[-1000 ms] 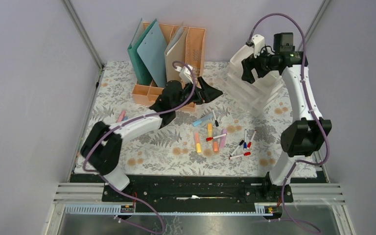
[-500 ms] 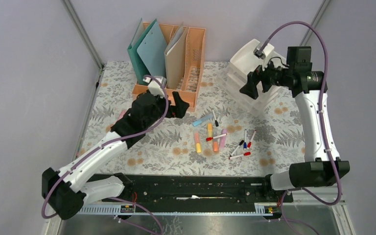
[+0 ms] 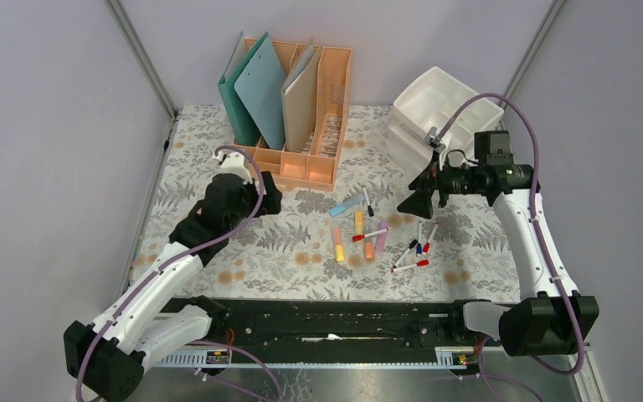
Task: Organize the desk
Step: Pick up the stationery from the center of the board.
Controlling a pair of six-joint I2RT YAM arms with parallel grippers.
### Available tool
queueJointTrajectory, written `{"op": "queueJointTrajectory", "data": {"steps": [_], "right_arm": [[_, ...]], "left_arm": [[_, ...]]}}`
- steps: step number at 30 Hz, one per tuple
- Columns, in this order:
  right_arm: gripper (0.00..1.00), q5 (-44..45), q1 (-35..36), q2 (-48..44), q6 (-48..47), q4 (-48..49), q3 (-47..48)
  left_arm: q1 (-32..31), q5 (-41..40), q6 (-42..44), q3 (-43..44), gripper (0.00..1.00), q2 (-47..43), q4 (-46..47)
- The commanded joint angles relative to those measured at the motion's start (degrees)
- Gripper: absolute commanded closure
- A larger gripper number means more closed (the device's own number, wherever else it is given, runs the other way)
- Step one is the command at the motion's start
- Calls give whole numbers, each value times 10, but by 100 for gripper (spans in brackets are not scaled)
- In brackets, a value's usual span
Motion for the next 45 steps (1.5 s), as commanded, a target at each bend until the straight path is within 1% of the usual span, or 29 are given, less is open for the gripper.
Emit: {"op": "queueJointTrajectory", "data": {"steps": [1,5,6,10,13,15,16,18,19,20,22,24,26,30,35,39,42,45], "right_arm": [[0,-48,-2,-29,19,65,-59],[0,-48,-2,-37,47,109,-110],[0,-48,-2,-37,55,121,-119],[0,-37,-1,-41,65,146,-150],[0,-30,0,-44,61,149,-158],[0,-27,0,-46,58,149,-160],[0,-26,0,-46,58,149,-161],[0,-24,-1,-45,57,149,-162],[0,-24,-1,-45,56,149,-162],[0,-23,-1,-43,57,149,-162],[0,-22,-1,-37,55,149,-161],[0,-18,0,-32,55,149,-157],[0,-16,-1,-27,55,149,-153],[0,-16,-1,-19,58,149,-149],[0,-13,0,-16,56,149,-149],[0,-9,0,-17,55,149,-152],[0,-14,0,-16,59,151,-154],[0,-15,-1,-14,60,154,-153]], "left_arm": [[86,4,-11,-28,1,-18,15],[202,55,-25,-40,3,11,41],[240,66,-32,-41,5,22,46],[363,128,-95,-49,8,65,74],[430,142,-158,-49,11,104,85],[454,124,-193,-40,11,133,78],[460,113,-205,-33,12,153,70],[467,80,-223,-14,17,186,49],[470,68,-230,-4,18,204,35],[471,56,-233,8,20,221,22],[472,32,-238,32,28,259,-7],[472,22,-238,54,30,295,-34],[474,8,-239,72,34,325,-50],[477,2,-231,90,40,368,-45],[478,19,-225,100,49,411,-38],[479,34,-227,98,52,428,-31],[479,41,-226,100,48,441,-30],[479,44,-226,112,46,457,-49]]}}
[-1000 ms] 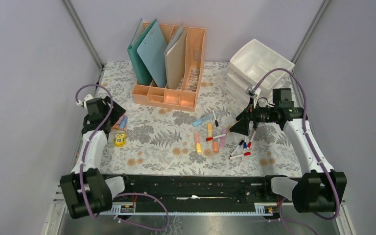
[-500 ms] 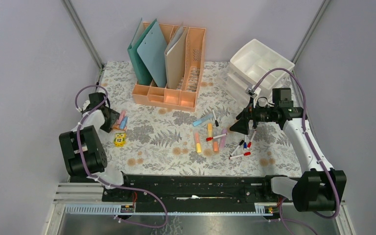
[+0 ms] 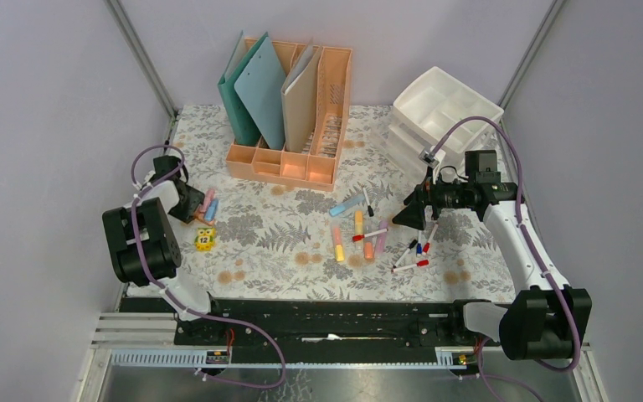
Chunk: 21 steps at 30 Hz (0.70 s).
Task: Organize the desk
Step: Pick up the stationery from the center of the board.
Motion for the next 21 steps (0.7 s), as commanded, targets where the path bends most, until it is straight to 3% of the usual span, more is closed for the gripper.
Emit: {"op": "queueJointTrajectory", "data": {"steps": [1,12,21], "right_arm": [[0,-4,0,2,3,18,9],[0,-5,-1,4,2,19,9],[0,-10,0,1,6,21,7]], "left_arm": [[2,3,3,22,46,33,-36],[3,-45,48,3,49,-15,-76],[2,-25,73,18,49,26,-89]]}}
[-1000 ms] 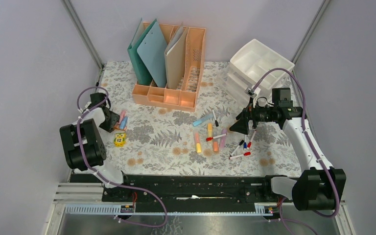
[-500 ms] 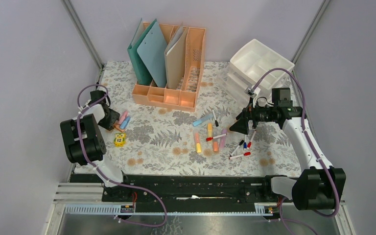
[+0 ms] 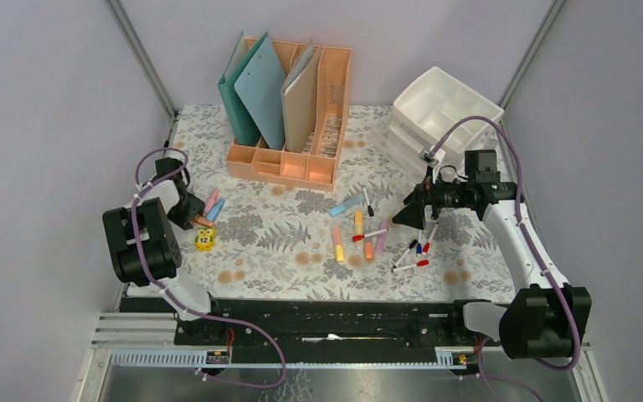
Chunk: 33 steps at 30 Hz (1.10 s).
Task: Organize the desk
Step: Pick up the stationery from the center of the board.
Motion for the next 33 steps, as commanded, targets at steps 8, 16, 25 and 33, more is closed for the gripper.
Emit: {"op": "queueJointTrajectory", "data": {"steps": [8,16,25,33], "right_arm": [[0,-9,-1,-11,4,16,4],[0,-10,0,-14,3,17,3],[0,-10,0,-14,3,17,3],[0,-32,0,-8,20,31,-3]], "left_arm": [[-26,-30,12,67,52,76,-76],[-71,-29,-15,107,77,104,-75],[-100,124,21,107,94,62,12],[-118,236,69,19,100,-32,72]]}}
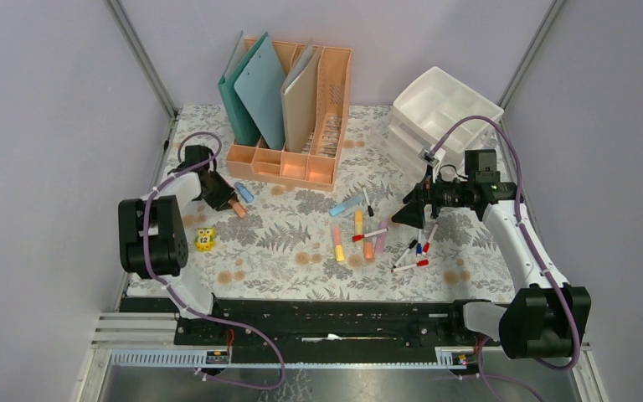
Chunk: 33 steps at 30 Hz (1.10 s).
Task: Organize the desk
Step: Pick up the stationery from the center of the board.
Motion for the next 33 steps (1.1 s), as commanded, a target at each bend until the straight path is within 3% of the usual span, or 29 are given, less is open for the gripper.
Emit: {"op": "queueJointTrajectory", "data": {"steps": [1,7,12,17,20,26,33], "right_arm": [[0,-33,0,-6,20,24,-3],[1,-74,4,12,75,72,-13],[1,-85,27,18,119,112,-25],[1,-82,60,26,162,152,-36],[1,-71,87,32,176,164,-34],[1,-28,125,52,237,216,-30],[2,4,154,77,280,241,-16]], "left_arm": [[-3,114,33,-60,100,-91,62],[-39,233,-7,-185,100,-213,179],[-112,242,-122,-265,100,-307,315],[-218,164,-243,-316,100,-356,466],[-302,94,-275,-307,100,-352,501],[-426,-63,-322,-249,100,-316,495],[-512,-171,-337,-134,100,-254,388]]}}
